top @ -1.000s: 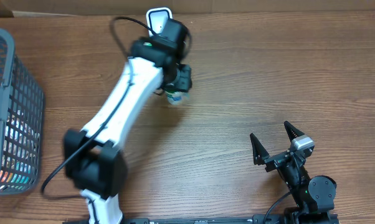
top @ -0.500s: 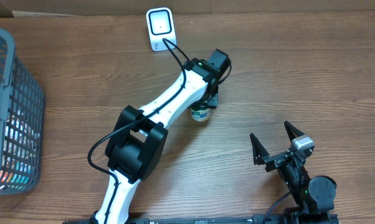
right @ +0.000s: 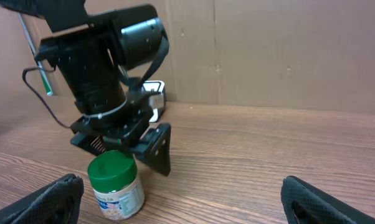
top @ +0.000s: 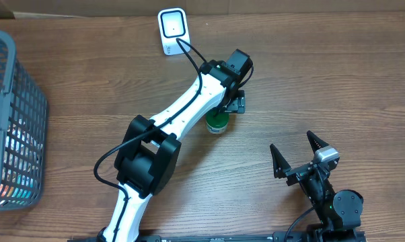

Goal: Scan the item barcode
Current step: 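Set the jar down on the table and open the left gripper, then move the left gripper back into the basket and grasp the juice box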

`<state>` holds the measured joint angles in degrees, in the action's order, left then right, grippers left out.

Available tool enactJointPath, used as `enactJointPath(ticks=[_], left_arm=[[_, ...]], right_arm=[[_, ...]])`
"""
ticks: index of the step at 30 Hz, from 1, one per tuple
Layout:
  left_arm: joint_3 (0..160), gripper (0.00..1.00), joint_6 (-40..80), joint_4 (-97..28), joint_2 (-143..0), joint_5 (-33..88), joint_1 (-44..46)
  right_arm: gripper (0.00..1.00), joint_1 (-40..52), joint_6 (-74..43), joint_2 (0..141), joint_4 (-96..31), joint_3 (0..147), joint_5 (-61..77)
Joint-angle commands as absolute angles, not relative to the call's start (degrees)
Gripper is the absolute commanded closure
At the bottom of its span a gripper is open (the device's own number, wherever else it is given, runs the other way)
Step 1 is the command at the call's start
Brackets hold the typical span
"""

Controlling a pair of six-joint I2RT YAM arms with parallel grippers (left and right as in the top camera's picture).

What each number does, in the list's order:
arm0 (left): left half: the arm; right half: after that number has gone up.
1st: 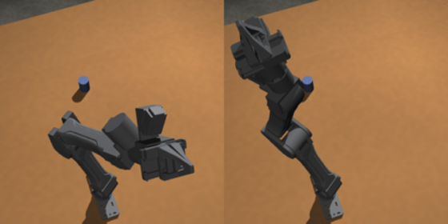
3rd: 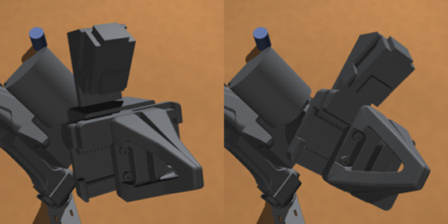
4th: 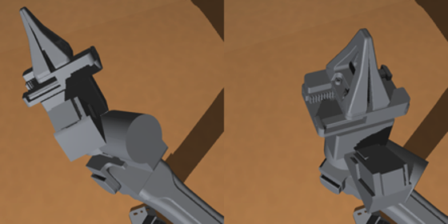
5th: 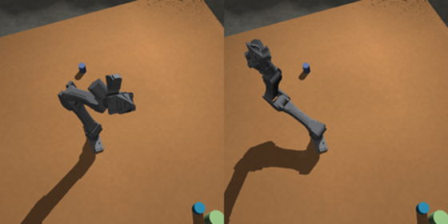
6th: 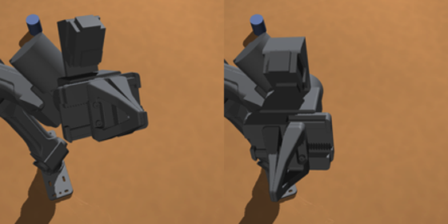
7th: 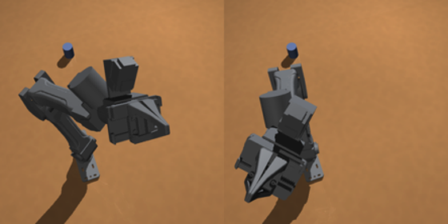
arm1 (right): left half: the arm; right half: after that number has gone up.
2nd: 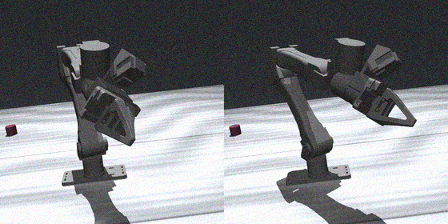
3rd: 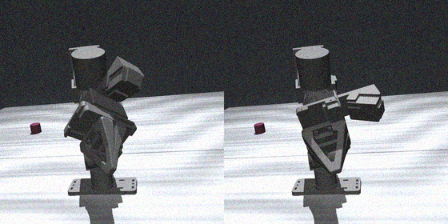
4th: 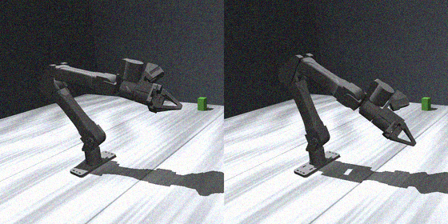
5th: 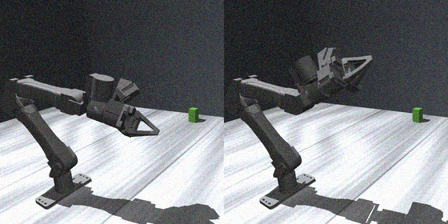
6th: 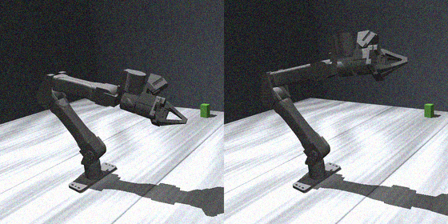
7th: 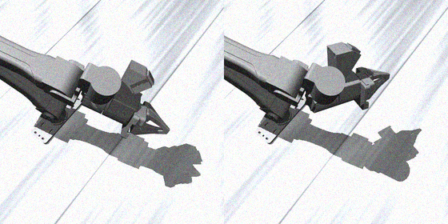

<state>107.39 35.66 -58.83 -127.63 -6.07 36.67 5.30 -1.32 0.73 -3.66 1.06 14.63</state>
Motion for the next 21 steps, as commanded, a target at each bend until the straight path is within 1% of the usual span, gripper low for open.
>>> enactJointPath(ticks=[1, 7, 13, 18, 21], left_arm=[[110.5, 0.0, 33.69, -59.99, -124.57, -6.55, 36.47], [115.33, 0.0, 31.18, -64.73, -117.84, -8.64, 32.75], [120.53, 0.0, 26.92, -69.76, -107.66, -8.34, 25.17], [121.78, 0.01, 23.38, -73.78, -97.65, -6.5, 14.7], [121.78, 0.0, 22.61, -75.99, -91.81, -6.48, 6.81]], right_arm=[[0.0, 5.56, -1.5, 0.16, -3.36, 0.45, 14.61], [0.0, 5.56, -1.5, 0.16, -3.36, 0.45, 14.59], [0.0, 5.56, -1.5, 0.16, -3.36, 0.45, 14.59], [0.0, 5.56, -1.5, 0.16, -3.36, 0.45, 14.61], [0.0, 5.56, -1.5, 0.16, -3.36, 0.45, 14.61]])
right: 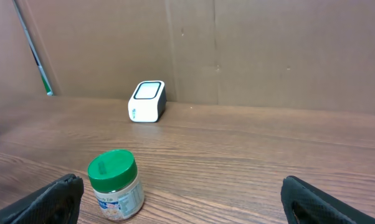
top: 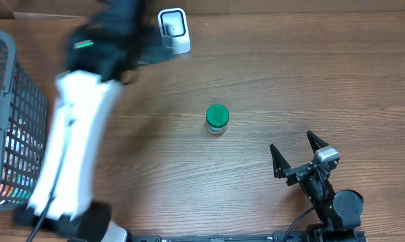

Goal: Scan the item barcode
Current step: 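Move the left gripper back into the basket and grasp the juice box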

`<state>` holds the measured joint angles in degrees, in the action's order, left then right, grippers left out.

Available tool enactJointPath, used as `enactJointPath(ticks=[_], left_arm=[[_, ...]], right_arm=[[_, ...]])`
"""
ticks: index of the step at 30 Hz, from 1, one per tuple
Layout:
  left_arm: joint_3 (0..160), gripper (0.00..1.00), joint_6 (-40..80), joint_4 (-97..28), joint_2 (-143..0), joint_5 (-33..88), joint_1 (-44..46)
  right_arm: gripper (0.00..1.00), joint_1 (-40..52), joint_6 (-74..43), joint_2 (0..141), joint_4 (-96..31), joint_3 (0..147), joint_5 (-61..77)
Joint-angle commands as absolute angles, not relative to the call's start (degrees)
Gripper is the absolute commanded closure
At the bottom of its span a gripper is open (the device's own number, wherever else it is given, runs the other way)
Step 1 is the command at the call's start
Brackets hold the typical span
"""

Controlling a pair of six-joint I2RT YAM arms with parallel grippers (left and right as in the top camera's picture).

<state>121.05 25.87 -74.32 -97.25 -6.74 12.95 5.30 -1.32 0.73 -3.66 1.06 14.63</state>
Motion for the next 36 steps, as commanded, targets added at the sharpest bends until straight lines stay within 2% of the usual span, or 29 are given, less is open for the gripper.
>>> enactJointPath(ticks=[1, 8, 14, 19, 26, 34, 36], left_arm=[[121.78, 0.0, 22.63, -76.58, -90.06, -6.48, 3.99], [121.78, 0.09, 23.66, -79.64, -82.28, -6.15, -18.06], [120.36, 0.1, 26.74, -81.89, -82.94, -5.41, -36.47], [117.51, 0.11, 28.99, -81.32, -85.78, -4.93, -42.78], [110.3, 0.18, 29.21, -80.44, -91.5, -8.97, -48.95], [96.79, 0.29, 28.73, -76.69, -96.71, -17.1, -51.09], [93.21, 0.29, 28.73, -74.85, -97.14, -18.55, -51.18]], right_arm=[[0.0, 5.56, -1.5, 0.16, -3.36, 0.45, 14.59], [0.0, 5.56, -1.5, 0.16, -3.36, 0.45, 14.61], [0.0, 5.56, -1.5, 0.16, -3.36, 0.45, 14.59], [0.0, 5.56, -1.5, 0.16, -3.36, 0.45, 14.61], [0.0, 5.56, -1.5, 0.16, -3.36, 0.45, 14.59], [0.0, 5.56, -1.5, 0.16, -3.36, 0.45, 14.61], [0.0, 5.56, -1.5, 0.16, -3.36, 0.45, 14.59]])
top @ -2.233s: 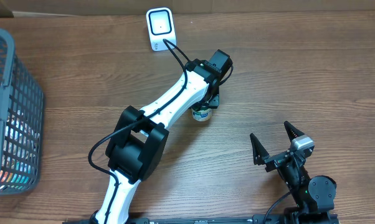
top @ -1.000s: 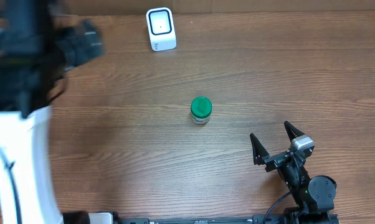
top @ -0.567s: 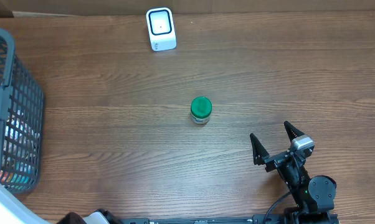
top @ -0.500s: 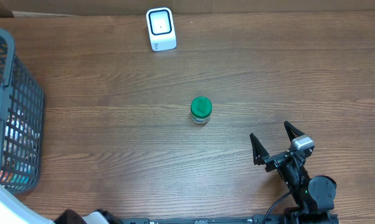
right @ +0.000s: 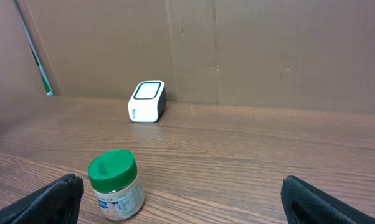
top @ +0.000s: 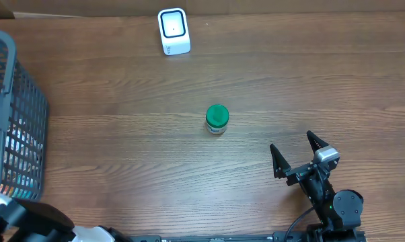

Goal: Scan the item barcode
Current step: 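Move the left gripper back into the basket and grasp the juice box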

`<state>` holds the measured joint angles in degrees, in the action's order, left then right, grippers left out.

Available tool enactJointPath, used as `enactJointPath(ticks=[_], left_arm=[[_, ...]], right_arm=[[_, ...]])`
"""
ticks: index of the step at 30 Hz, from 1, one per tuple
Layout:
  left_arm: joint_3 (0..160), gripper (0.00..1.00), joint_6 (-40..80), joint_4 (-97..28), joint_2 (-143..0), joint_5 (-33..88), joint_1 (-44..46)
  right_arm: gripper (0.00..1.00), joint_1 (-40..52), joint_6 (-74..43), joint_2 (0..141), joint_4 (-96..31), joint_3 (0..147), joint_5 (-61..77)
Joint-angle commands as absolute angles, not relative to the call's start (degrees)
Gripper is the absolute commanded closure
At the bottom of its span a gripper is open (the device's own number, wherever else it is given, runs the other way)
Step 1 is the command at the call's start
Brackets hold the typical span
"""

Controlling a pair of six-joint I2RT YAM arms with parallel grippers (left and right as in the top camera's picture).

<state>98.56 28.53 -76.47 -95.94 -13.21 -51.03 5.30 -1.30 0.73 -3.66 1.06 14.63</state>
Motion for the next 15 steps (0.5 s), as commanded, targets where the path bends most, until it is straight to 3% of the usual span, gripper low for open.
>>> enactJointPath(ticks=[1, 10, 15], left_arm=[[90.96, 0.29, 28.71, -73.41, -97.27, -19.42, -51.29], [78.24, 0.25, 21.87, -58.65, -98.21, -20.71, -52.16], [77.6, 0.26, 21.52, -56.93, -100.68, -21.8, -52.16]], right_arm=[[0.0, 5.56, -1.5, 0.16, -3.36, 0.45, 14.61], [0.0, 5.56, -1.5, 0.16, -3.36, 0.45, 14.61], [0.0, 5.56, -1.5, 0.16, -3.36, 0.45, 14.59]])
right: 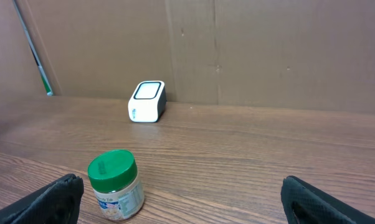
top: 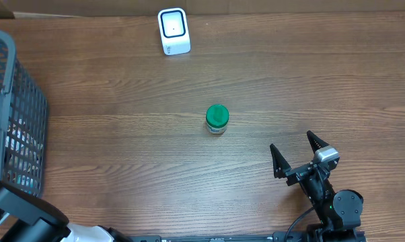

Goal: Scan the item barcode
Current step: 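Move the left gripper back into the basket and grasp the juice box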

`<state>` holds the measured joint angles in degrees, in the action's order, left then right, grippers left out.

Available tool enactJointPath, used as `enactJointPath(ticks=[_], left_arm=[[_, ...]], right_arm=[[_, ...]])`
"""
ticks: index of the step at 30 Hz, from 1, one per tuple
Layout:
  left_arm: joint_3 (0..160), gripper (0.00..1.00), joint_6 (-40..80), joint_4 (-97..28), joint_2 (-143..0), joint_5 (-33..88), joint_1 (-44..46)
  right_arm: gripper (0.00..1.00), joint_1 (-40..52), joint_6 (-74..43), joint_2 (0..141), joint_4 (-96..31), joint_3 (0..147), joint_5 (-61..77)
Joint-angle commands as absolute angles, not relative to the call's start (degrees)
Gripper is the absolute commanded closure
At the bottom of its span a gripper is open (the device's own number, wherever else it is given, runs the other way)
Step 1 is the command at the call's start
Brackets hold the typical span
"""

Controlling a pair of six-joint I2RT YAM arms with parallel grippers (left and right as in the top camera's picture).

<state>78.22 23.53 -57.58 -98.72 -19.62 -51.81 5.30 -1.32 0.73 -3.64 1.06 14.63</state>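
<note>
A small jar with a green lid (top: 216, 119) stands upright and alone in the middle of the table; the right wrist view shows its printed label (right: 116, 183). The white scanner (top: 173, 30) sits at the far edge, its glass face up (right: 147, 101). My right gripper (top: 290, 140) rests near the front right, open wide with nothing between its fingers (right: 181, 202), the jar ahead of its left finger (right: 50, 200). Of the left arm only a black and white part (top: 27, 215) shows at the bottom left corner; its gripper is out of view.
A grey wire basket (top: 14, 114) holding packaged items stands at the left edge. A brown cardboard wall (right: 250, 50) runs behind the scanner, with a thin green-tipped rod (right: 43, 79) leaning at its left.
The part of the left arm at the bottom left corner has shifted slightly. The jar, the scanner and the right gripper stand where they were.
The left gripper was down at the jar in mid-table, its fingers beside the green lid. Then the left arm was over near the basket and scanner, blurred, with the jar standing free. Later only its base showed at the bottom left, as now. The right arm stayed put.
</note>
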Motion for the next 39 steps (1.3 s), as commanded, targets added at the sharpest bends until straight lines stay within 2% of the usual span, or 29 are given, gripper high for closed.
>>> enactJointPath(ticks=[1, 12, 14, 17, 18, 22, 28, 34, 35, 38, 39], left_arm=[[77.6, 0.26, 21.37, -56.64, -101.32, -22.22, -52.18], [77.6, 0.33, 21.43, -54.81, -109.56, -25.52, -52.16], [77.6, 0.4, 21.41, -54.22, -109.95, -25.52, -52.16], [77.6, 0.6, 21.45, -53.63, -110.0, -25.45, -52.16], [77.6, 0.63, 21.65, -53.54, -110.0, -25.47, -52.16], [77.6, 0.64, 21.87, -53.52, -110.28, -25.47, -52.18], [77.28, 0.53, 21.85, -53.6, -111.81, -25.54, -52.18], [77.23, 0.51, 21.85, -53.04, -114.76, -25.54, -52.16], [77.23, 0.55, 21.85, -52.86, -115.13, -25.52, -52.16], [77.25, 0.96, 21.85, -52.58, -115.72, -25.5, -52.16], [77.28, 0.96, 21.85, -52.53, -115.72, -25.52, -52.16]], right_arm=[[0.0, 5.56, -1.5, 0.16, -3.36, 0.45, 14.59], [0.0, 5.56, -1.5, 0.16, -3.36, 0.45, 14.59], [0.0, 5.56, -1.5, 0.16, -3.36, 0.45, 14.61], [0.0, 5.56, -1.5, 0.16, -3.36, 0.45, 14.59], [0.0, 5.56, -1.5, 0.16, -3.36, 0.45, 14.61], [0.0, 5.56, -1.5, 0.16, -3.36, 0.45, 14.59], [0.0, 5.56, -1.5, 0.16, -3.36, 0.45, 14.59], [0.0, 5.56, -1.5, 0.16, -3.36, 0.45, 14.61], [0.0, 5.56, -1.5, 0.16, -3.36, 0.45, 14.59], [0.0, 5.56, -1.5, 0.16, -3.36, 0.45, 14.59], [0.0, 5.56, -1.5, 0.16, -3.36, 0.45, 14.61]])
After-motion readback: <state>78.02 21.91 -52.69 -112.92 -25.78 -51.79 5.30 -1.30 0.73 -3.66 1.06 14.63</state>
